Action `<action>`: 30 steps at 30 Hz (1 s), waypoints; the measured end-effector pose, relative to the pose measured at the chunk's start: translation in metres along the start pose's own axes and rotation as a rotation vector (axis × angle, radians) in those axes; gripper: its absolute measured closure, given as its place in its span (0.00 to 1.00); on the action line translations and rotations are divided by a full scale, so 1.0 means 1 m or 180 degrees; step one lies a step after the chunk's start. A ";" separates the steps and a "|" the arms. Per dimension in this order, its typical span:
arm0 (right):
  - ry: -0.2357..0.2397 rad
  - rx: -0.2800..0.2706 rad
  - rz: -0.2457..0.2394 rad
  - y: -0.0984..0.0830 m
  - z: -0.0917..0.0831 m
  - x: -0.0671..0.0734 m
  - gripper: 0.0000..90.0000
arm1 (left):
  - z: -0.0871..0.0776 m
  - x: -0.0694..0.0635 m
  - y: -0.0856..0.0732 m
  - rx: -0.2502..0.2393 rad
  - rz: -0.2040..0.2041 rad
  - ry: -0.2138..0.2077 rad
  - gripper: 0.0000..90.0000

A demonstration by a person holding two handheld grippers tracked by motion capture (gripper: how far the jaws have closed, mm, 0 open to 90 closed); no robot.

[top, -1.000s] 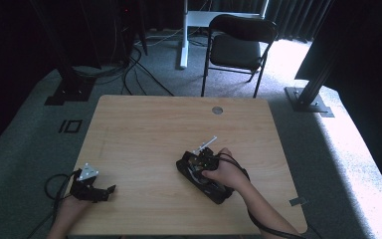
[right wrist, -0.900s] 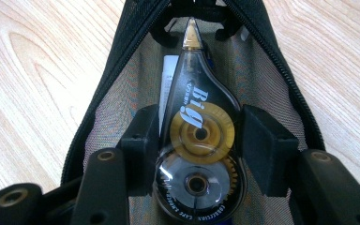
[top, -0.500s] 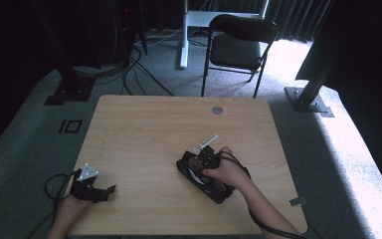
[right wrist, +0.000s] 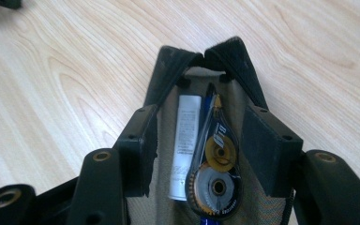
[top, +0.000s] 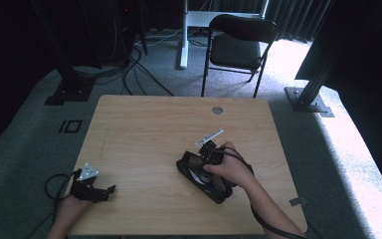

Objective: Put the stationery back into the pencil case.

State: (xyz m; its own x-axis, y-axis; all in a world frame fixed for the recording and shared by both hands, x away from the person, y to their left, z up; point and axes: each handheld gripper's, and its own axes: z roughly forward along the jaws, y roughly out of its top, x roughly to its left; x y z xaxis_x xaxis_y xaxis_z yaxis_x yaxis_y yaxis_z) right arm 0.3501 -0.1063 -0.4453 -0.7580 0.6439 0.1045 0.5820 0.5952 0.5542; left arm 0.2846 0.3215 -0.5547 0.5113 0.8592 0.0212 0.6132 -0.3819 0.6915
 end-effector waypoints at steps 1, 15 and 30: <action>0.0000 0.0000 0.0000 0.000 0.000 0.000 0.50 | 0.000 0.000 0.000 -0.0001 -0.0003 -0.0002 0.01; -0.0102 -0.0230 0.0093 -0.002 -0.014 -0.013 0.45 | 0.000 0.000 0.000 0.0004 0.0002 -0.0002 0.01; -0.0314 -0.0532 0.0364 -0.021 -0.027 -0.041 0.41 | 0.000 0.000 0.000 0.0009 0.0004 -0.0004 0.01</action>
State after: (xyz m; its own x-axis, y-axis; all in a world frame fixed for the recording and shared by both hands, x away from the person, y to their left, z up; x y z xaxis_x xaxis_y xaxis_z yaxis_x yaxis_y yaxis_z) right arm 0.3609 -0.1580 -0.4391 -0.6525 0.7515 0.0977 0.5994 0.4329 0.6733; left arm 0.2845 0.3216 -0.5546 0.5128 0.8582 0.0212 0.6142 -0.3841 0.6893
